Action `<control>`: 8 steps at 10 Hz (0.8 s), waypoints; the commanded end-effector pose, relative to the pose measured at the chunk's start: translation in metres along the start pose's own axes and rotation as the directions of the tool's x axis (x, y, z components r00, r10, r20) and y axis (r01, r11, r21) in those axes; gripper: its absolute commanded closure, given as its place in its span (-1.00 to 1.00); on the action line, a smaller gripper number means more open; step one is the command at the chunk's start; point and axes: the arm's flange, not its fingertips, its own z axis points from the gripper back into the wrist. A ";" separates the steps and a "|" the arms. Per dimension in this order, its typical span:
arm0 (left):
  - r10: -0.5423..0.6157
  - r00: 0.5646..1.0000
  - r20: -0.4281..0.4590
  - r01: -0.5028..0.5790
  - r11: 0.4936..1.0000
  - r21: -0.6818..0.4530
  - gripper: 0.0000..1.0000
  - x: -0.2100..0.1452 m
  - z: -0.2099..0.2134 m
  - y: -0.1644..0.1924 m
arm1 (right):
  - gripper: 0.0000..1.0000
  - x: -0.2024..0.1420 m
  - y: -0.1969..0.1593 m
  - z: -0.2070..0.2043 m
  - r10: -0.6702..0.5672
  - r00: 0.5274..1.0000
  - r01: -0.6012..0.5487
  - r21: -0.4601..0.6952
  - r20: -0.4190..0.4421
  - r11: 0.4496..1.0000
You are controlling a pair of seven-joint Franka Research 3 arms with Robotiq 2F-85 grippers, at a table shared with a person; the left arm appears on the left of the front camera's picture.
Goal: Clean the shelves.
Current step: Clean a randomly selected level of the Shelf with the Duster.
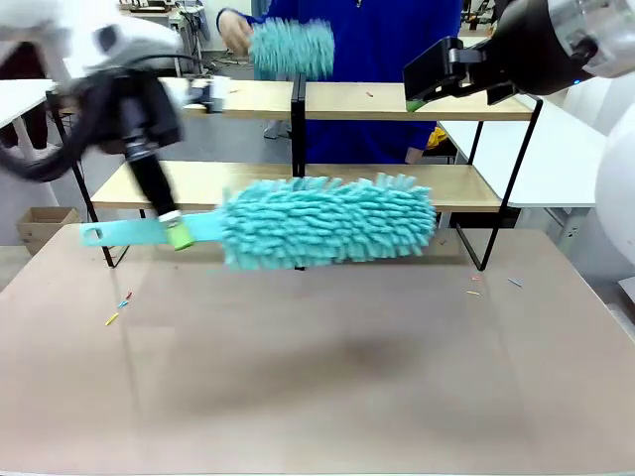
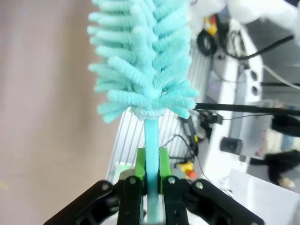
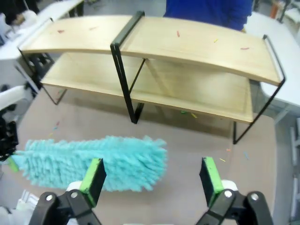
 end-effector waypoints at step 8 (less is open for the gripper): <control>0.038 0.972 0.233 -0.101 0.959 0.265 0.74 -0.145 -0.013 -0.028 | -1.00 0.000 -0.001 0.000 -0.002 1.000 0.002 0.000 0.000 1.000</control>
